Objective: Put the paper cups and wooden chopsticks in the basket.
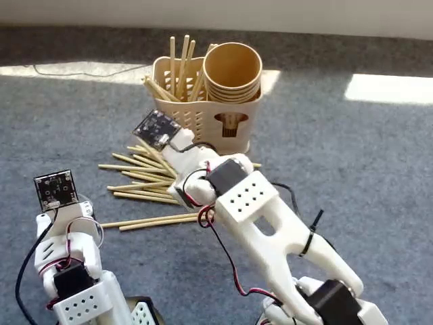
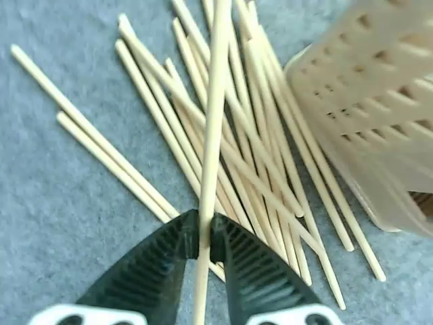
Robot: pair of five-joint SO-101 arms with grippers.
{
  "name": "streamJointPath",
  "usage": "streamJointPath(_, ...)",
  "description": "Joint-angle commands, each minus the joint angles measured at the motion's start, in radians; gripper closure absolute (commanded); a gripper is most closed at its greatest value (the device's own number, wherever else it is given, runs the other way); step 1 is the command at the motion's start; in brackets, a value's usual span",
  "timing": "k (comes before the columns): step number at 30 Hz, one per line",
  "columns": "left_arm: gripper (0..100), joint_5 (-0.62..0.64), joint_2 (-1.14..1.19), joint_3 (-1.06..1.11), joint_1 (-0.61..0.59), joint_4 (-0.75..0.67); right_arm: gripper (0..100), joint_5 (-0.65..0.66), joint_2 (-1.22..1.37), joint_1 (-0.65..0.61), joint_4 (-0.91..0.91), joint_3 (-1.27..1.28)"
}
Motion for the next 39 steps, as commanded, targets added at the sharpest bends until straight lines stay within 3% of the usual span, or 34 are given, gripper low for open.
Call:
streamJointPath(1, 90, -0.008, -0.008, 0.019, -0.004, -0.003, 99.3, -0.149, -0.13, 0.039, 0.005, -0.015)
streamJointPath(5, 90, -0.008, -0.008, 0.019, -0.004, -0.003, 99.3, -0.227, -0.217, 0.035, -0.015, -0.018)
streamJointPath(13, 90, -0.008, -0.008, 0.019, -0.005, -0.003, 99.3, -0.227, -0.288, 0.038, -0.32, -0.018)
streamJointPath(25, 90, -0.009, -0.008, 0.021, -0.004, -0.003, 99.3, -0.227, -0.308, 0.068, -0.98, -0.01)
streamJointPath(32, 90, -0.009, -0.008, 0.021, -0.004, -0.003, 99.3, -0.227, -0.173, 0.174, -1.218, -0.016)
streamJointPath(39, 90, -0.009, -0.008, 0.021, -0.004, -0.003, 99.3, -0.227, -0.013, 0.209, -1.325, -0.016)
